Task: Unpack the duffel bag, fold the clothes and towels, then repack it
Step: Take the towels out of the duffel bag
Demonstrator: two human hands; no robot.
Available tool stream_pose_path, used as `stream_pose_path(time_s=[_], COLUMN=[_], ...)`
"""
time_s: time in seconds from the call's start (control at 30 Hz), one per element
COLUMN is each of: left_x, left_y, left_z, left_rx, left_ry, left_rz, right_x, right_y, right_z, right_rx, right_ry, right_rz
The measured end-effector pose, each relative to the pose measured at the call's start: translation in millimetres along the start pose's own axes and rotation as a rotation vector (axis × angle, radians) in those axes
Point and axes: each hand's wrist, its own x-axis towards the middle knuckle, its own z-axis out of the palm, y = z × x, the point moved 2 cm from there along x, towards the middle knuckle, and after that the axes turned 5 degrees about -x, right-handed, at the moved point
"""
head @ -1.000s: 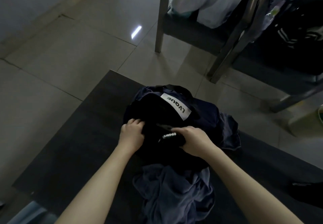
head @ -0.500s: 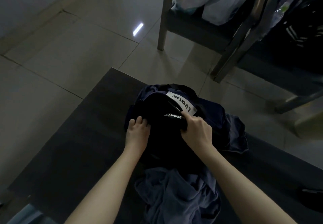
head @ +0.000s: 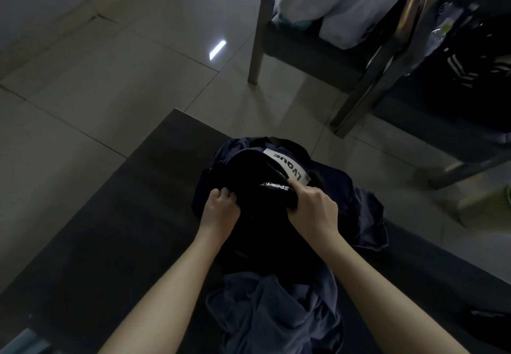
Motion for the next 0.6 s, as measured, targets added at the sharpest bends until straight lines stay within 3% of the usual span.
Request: stream_pose_path(time_s=[0.3, 0.4, 0.6], left_x=[-57.4, -65.9, -43.3], left_y=[-22.3, -27.0, 0.2], left_z=[-7.0, 3.5, -3.4], left_rx=[-0.270, -0.306, -0.321], left_ry=[0.416, 0.394, 0.131], left_rz=[0.177, 0.154, 0.122], right_x=[19.3, 22.5, 11.9], right_y=[10.9, 9.5, -0.1], right_z=[-3.1, 0.1, 11.5], right_rx=[-0.075, -0.093, -0.107], right_ry=[0.053, 0.064, 0.085], right_rz=[0.013, 0.012, -0.019])
